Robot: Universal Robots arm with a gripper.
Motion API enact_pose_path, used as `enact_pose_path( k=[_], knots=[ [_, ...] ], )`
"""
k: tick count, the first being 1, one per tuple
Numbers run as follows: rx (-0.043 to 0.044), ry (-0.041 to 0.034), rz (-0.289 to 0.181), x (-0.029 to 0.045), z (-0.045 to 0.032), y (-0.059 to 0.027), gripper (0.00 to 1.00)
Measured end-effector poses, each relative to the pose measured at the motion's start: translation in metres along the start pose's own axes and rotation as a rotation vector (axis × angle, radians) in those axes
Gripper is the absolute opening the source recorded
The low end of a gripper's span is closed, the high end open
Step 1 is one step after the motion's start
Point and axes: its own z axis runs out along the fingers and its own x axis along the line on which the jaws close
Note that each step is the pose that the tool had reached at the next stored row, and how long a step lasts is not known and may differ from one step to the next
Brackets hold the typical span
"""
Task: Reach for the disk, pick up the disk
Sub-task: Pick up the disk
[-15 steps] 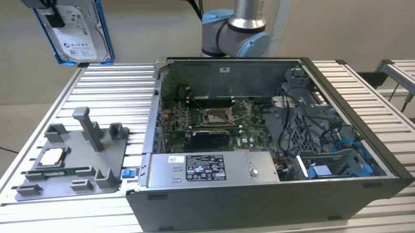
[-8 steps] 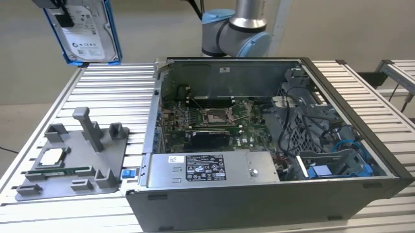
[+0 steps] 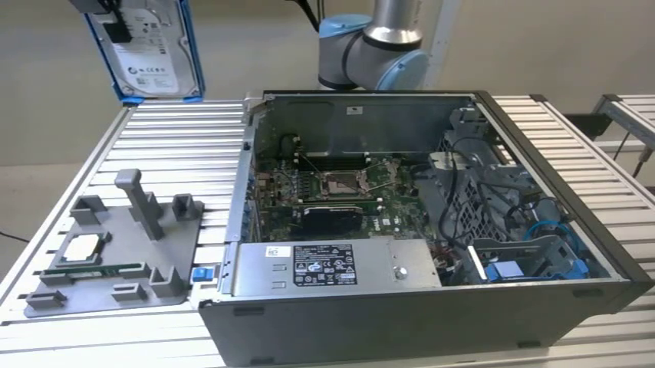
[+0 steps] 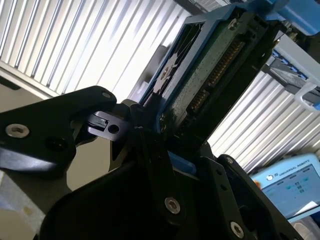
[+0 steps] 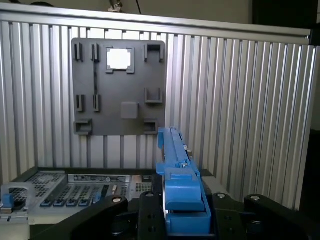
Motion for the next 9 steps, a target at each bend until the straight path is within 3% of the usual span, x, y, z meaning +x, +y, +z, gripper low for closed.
enact_pose_path(
  k=[9],
  knots=[
    [0.0000, -0.0038, 0.000, 0.0004, 0.0009, -0.0180, 0.00]
  ],
)
